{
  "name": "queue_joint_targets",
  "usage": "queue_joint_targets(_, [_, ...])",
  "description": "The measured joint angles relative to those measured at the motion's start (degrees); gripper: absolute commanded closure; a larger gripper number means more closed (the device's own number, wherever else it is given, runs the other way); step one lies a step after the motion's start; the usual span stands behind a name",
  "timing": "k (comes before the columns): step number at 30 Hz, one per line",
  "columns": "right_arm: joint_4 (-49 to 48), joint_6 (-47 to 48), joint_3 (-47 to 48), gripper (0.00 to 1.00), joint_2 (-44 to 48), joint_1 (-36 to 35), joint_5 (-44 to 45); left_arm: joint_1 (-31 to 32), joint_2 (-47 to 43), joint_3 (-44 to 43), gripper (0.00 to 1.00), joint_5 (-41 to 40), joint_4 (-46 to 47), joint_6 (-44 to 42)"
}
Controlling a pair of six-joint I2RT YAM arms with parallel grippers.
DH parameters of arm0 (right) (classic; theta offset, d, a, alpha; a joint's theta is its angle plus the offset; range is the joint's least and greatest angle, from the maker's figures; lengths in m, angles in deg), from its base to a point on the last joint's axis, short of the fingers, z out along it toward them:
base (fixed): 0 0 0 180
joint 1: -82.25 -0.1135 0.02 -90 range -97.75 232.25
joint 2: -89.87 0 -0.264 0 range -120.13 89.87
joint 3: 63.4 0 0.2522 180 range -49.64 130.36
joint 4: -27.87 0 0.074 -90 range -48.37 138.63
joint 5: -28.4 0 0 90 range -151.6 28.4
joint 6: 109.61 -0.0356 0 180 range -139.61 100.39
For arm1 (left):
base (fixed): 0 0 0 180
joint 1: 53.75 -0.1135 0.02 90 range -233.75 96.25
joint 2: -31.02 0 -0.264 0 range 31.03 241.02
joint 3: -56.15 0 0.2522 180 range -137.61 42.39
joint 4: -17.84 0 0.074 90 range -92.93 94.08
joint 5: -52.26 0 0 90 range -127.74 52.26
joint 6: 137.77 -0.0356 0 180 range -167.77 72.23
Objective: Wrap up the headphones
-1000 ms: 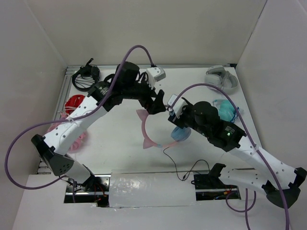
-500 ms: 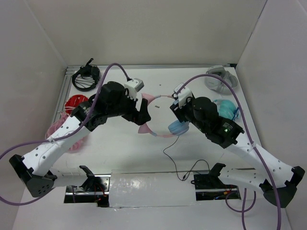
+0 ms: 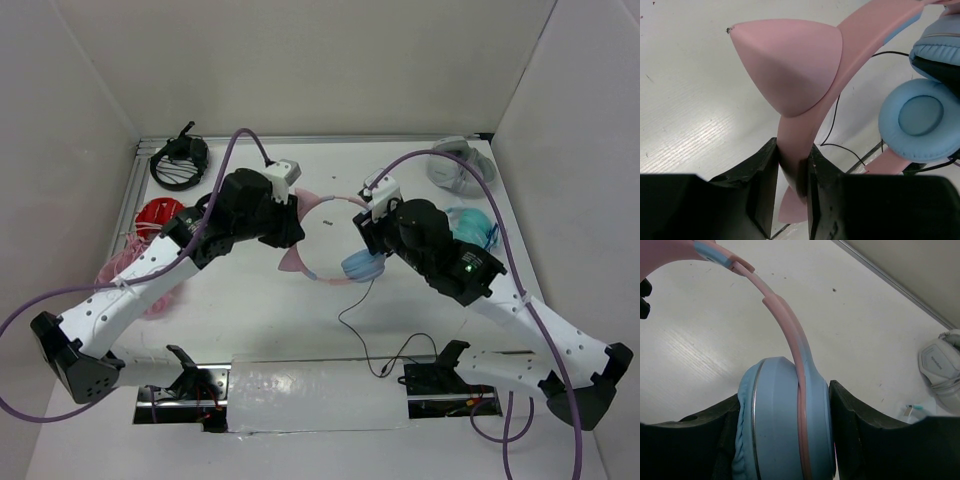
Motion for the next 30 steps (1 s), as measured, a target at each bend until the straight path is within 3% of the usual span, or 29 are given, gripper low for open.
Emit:
queue_joint_targets(3, [0.02, -0.26, 0.02, 1.0, -0.52, -0.15, -0.13, 0.09, 0.39, 0.0, 1.0, -0.5, -0.04, 0.0])
queue_joint_targets(6, [0.04, -0.24, 0.02, 0.99, -1.22, -0.44, 0.26, 0.13, 1.29, 0.0, 1.0, -1.46, -0.42, -0.02])
queue_joint_targets(8, [0.2, -0.22, 0.02, 0.7, -1.66, -0.63, 0.48, 0.15, 1.81, 0.0, 1.0, -2.16, -0.83, 0.0])
queue_joint_targets(9, [0.37, -0.24, 0.02, 0.4, -1.88, -0.7, 0.46, 0.24, 2.08, -0.02, 1.0, -2.84, -1.09, 0.07])
queue_joint_targets(10, [0.46, -0.28, 0.04, 0.19, -2.03, -0.72, 0.35, 0.37, 2.19, -0.04, 1.0, -3.61, -1.29, 0.17])
queue_joint_targets(11, [0.48, -0.83, 0.24, 0.06, -2.23, -0.81, -0.2, 0.5, 2.25, -0.11, 1.0, -4.55, -1.55, 0.26])
queue_joint_targets(12, [0.44, -1.31, 0.76, 0.0, -2.4, -1.03, -1.03, 0.57, 2.34, -0.31, 1.0, -5.7, -1.7, 0.24])
queue_joint_targets(23, [-3.98, -5.27, 8.15, 0.0, 5.73, -1.9, -2.36, -0.37, 2.86, -8.85, 1.0, -16.94, -4.66, 0.24])
queue_joint_targets(30, [-1.73, -21.59, 3.56, 0.0, 13.6, -1.9, 8.68, -7.5, 3.37, -19.32, 1.0, -18.1, -4.28, 0.07])
